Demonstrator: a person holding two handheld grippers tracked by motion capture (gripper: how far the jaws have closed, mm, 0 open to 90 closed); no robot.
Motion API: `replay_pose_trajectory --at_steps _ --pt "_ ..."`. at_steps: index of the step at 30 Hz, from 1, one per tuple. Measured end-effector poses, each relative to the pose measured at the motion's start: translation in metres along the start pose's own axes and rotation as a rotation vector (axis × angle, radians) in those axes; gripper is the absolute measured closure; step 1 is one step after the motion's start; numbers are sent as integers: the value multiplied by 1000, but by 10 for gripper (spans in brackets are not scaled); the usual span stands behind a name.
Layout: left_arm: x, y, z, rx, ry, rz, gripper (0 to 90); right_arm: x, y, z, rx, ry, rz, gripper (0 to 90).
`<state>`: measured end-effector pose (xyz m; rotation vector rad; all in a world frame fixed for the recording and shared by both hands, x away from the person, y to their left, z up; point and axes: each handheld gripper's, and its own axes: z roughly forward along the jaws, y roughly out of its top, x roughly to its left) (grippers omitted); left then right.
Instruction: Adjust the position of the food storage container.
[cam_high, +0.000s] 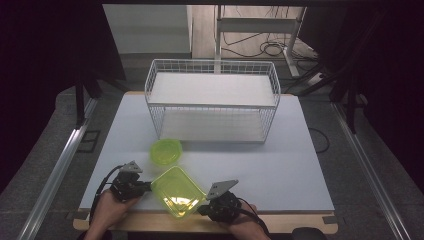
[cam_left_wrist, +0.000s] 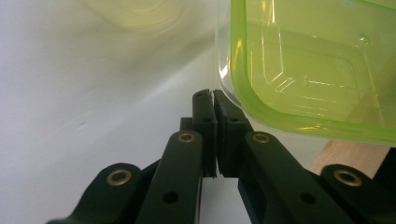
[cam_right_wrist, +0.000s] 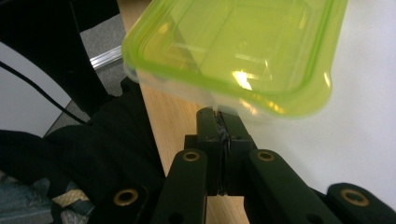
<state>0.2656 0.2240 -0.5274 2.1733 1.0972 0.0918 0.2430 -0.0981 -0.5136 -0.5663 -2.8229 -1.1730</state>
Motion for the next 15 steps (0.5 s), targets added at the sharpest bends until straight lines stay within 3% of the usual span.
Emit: replay_pose_trajectory --at_steps 15 --pt "-18 13 19 15 -53 34 882 -30 -12 -23 -20 -90 69 865"
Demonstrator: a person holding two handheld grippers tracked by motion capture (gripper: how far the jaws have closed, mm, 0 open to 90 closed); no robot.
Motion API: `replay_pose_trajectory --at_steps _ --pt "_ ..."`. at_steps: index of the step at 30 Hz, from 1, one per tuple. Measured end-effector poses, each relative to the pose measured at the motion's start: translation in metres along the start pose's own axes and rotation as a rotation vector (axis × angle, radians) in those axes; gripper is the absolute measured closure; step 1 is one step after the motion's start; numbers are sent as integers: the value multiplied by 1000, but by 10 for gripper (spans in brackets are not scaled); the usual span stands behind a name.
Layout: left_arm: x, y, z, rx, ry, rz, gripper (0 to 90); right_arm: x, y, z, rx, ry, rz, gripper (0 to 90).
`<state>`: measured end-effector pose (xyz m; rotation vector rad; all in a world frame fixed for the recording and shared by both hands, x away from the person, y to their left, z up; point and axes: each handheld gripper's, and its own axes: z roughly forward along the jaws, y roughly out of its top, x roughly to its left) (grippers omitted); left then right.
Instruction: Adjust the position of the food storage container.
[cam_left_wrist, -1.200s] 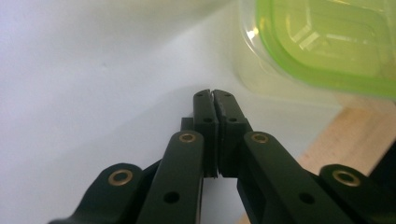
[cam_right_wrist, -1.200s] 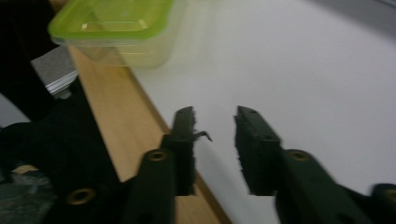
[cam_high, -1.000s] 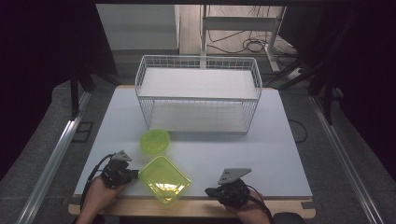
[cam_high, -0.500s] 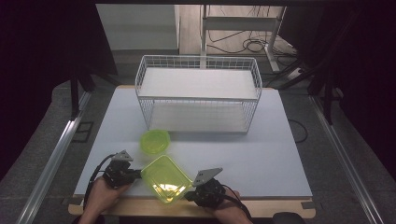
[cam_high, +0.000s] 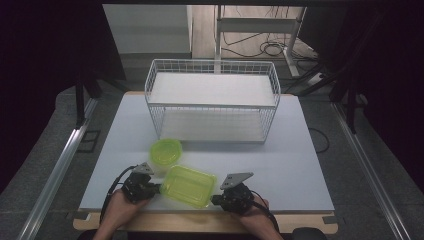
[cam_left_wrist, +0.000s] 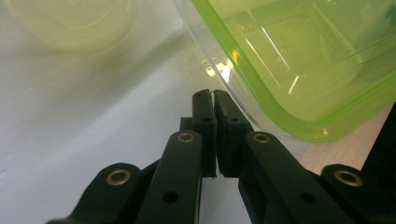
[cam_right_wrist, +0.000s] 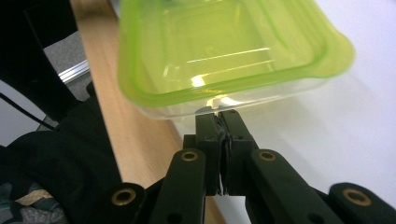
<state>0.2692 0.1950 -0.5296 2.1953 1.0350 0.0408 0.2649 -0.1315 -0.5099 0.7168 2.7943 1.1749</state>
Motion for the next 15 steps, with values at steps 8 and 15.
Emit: replay_pose_trajectory --at_steps 8,15 --pt "-14 16 15 13 -20 38 884 -18 -6 -13 21 -53 27 864" --pt "-30 42 35 34 -5 73 890 -38 -14 -28 30 -119 69 865"
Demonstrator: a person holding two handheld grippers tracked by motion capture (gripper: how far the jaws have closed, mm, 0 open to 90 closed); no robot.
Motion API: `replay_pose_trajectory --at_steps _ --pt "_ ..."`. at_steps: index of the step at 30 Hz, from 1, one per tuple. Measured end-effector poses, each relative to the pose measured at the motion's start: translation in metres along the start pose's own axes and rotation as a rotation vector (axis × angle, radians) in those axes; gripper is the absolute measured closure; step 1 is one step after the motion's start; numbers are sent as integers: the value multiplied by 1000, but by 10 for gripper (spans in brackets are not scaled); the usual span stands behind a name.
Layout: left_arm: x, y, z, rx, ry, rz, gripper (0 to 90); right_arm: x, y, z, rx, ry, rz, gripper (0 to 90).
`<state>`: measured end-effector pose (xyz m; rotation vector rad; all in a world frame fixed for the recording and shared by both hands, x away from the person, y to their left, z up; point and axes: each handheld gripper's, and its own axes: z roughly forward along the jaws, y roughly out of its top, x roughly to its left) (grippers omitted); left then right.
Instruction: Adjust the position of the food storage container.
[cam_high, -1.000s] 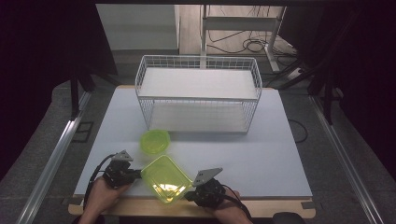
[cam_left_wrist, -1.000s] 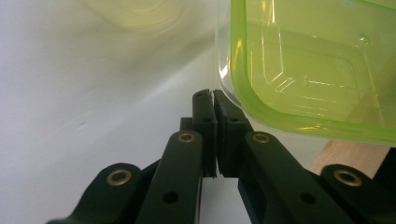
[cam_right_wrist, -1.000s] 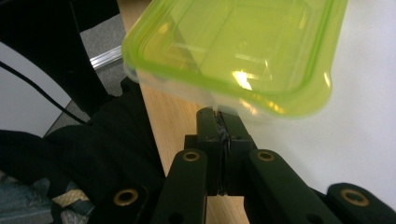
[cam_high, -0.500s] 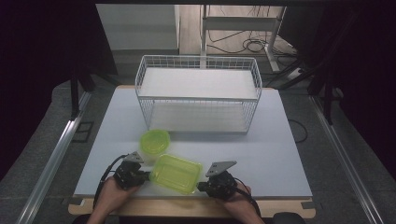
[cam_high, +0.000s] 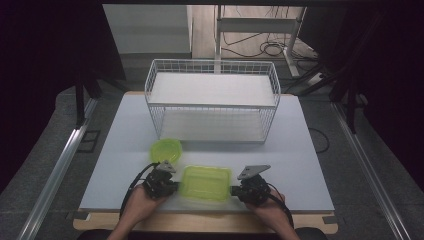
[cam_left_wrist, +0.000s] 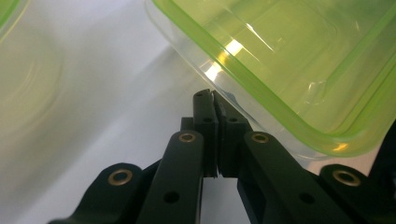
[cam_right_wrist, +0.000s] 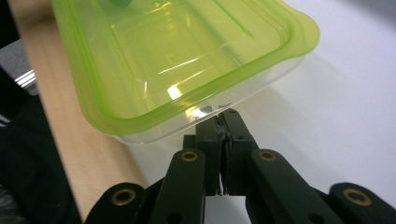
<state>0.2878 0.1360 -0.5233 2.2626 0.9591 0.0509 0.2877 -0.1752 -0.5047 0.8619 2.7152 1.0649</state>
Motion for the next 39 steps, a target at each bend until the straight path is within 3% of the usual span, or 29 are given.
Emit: replay_pose_trajectory --at_steps 7,13,15,16,18,22,23,24,26,31,32,34,36,37,39 --pt "-2 21 15 0 9 7 890 -24 -1 -8 3 -50 18 865" --pt "-1 18 20 -3 11 -6 897 -31 -2 -3 12 -45 10 864" --pt "0 17 18 -14 6 -17 897 -29 -2 -2 18 -43 1 860" --pt "0 16 14 -21 26 -16 896 -28 -2 -4 26 -71 -28 860" --pt "2 14 7 -29 42 -17 892 -28 -3 -8 24 -91 -27 860" --pt "5 14 -5 -61 59 -31 881 -34 -8 -19 -3 -101 11 855" --pt "5 18 -13 -83 88 -26 858 -36 -10 -20 -6 -101 24 854" --pt "5 18 -13 -83 88 -26 832 -38 -11 -21 -7 -99 32 854" --pt "4 26 -19 -89 123 -4 824 -40 -11 -22 -9 -95 40 854" --pt "11 61 -27 -130 117 -6 900 -36 -9 -20 -5 -93 19 850" --pt "11 61 -27 -130 117 -6 900 -35 -9 -20 -4 -93 15 851" --pt "20 77 -22 -117 126 -22 900 -35 -9 -20 -4 -94 15 851" --pt "24 81 -20 -104 130 -23 900 -35 -10 -21 -7 -94 26 851" --pt "30 87 -13 -94 138 -43 900 -37 -10 -22 -9 -95 24 850" --pt "34 89 -9 -79 149 -34 900 -38 -10 -24 -13 -96 29 850"
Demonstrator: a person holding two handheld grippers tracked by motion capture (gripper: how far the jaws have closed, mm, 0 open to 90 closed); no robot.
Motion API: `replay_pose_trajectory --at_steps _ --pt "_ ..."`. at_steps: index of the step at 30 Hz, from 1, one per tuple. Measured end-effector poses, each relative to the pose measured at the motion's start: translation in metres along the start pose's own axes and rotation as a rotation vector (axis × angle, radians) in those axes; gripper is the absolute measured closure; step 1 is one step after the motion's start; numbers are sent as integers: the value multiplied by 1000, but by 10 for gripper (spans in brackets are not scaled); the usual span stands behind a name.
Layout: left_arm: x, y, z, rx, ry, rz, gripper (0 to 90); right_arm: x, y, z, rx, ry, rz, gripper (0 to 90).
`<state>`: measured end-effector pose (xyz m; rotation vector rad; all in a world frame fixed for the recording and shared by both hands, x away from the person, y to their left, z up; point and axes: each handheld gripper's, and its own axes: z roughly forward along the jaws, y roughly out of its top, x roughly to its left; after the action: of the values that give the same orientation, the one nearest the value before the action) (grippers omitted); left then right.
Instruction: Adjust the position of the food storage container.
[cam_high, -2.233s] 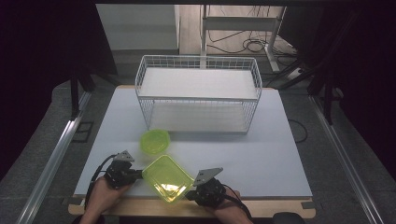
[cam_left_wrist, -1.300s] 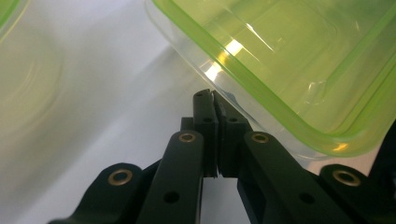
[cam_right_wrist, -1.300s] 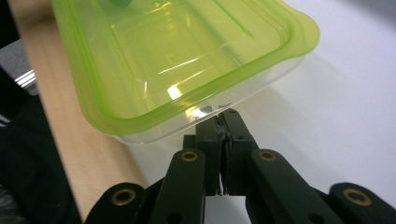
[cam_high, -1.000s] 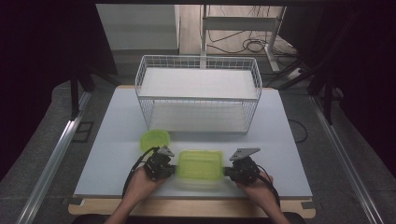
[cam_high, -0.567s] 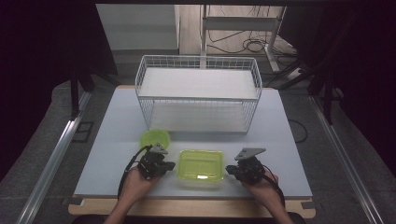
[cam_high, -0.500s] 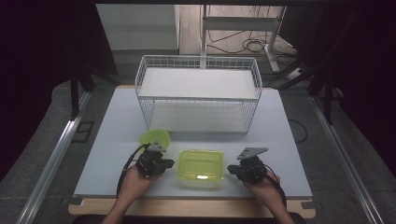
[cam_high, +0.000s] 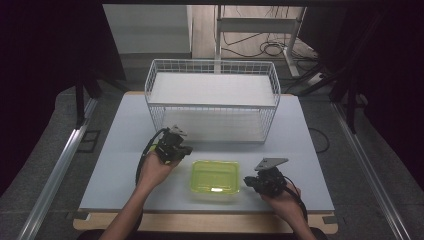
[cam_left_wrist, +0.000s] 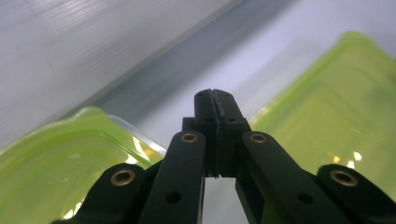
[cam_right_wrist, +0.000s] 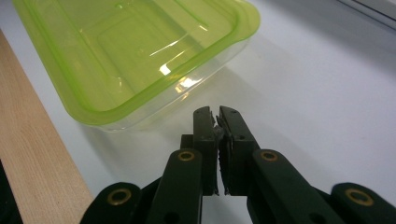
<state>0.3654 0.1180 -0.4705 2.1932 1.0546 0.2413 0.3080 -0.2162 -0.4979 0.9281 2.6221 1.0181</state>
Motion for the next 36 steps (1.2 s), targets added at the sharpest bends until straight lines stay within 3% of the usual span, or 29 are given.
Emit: replay_pose_trajectory --at_steps 2,7,10,12,15,28,33,35,36 --pt "3 1 8 31 11 -17 900 -1 0 0 -2 1 2 850" --pt "6 -1 14 78 49 -3 900 0 0 1 -1 5 -3 843" --pt "11 -7 15 84 62 -37 900 0 0 1 -3 7 -3 839" --pt "16 -10 13 102 62 -15 900 0 0 0 -4 7 -2 839" --pt "23 -18 7 86 67 -61 900 -1 0 0 -7 7 -2 837" --pt "48 -39 -12 77 96 -111 900 -1 0 2 -5 6 -3 832" --pt "40 -39 -18 42 69 -96 900 -1 0 2 -8 5 -1 831" --pt "26 -41 -23 -2 34 -64 899 -2 0 -1 -13 0 -2 821" --pt "26 -41 -23 -2 34 -64 890 -2 0 -1 -15 -1 -7 812"
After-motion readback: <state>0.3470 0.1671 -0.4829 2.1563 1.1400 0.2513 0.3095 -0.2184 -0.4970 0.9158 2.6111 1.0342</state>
